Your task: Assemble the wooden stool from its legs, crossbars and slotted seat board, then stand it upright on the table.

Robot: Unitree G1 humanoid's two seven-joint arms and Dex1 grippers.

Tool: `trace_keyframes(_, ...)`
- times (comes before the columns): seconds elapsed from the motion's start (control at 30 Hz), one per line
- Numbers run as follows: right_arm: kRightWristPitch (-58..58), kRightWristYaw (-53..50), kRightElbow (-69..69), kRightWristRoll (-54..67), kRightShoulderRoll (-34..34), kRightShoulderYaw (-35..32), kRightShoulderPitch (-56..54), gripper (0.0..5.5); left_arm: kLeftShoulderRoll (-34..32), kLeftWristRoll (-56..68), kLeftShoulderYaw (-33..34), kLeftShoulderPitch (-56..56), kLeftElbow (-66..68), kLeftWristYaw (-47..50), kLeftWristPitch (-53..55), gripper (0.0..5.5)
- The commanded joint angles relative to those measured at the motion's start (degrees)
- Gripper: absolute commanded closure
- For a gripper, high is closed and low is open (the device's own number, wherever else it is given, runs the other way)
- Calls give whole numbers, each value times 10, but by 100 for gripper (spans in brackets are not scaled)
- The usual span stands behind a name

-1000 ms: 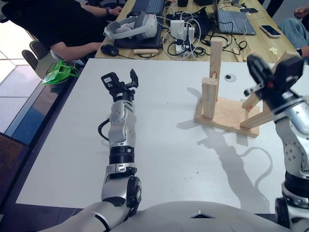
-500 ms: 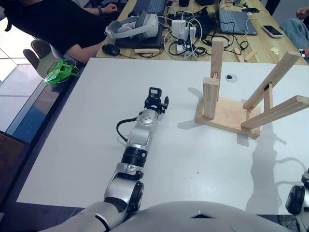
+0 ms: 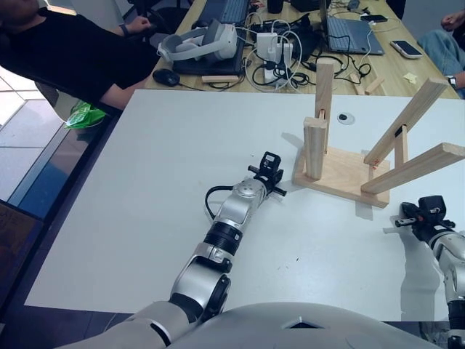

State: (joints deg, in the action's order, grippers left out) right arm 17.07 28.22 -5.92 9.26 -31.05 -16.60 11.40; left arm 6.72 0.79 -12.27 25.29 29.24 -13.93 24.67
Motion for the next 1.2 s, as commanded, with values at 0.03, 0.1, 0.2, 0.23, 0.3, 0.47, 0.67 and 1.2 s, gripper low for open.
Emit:
trace_keyframes(0.03, 16, 27, 0, 10, -6, 14, 6, 550, -1, 11, -6, -16, -4, -32, 26, 534)
trace_keyframes(0.1, 15, 34, -5, 8, -9, 23, -1, 550, -1, 12, -10, -18, -7, -41, 29, 547)
trace_keyframes(0.2, 15, 49, -6, 10, -9, 37, -10, 550, 1, 17, -8, -20, -9, -52, 29, 547)
trace_keyframes(0.23, 14, 53, -8, 10, -8, 41, -13, 550, 2, 19, -6, -20, -7, -55, 28, 547)
trace_keyframes(0.3, 15, 62, -9, 14, -9, 47, -18, 550, 5, 28, -4, -21, -6, -64, 25, 547)
trace_keyframes(0.47, 18, 81, -12, 24, -10, 50, -23, 550, 7, 47, -4, -24, -9, -94, 32, 547)
trace_keyframes(0.67, 39, 143, 12, 62, -29, 60, -33, 550, -9, 63, -24, -34, -45, -148, 83, 547)
trace_keyframes(1.2, 157, 251, 104, 193, -60, 34, -51, 550, -110, 133, -27, -95, -302, -230, 259, 547)
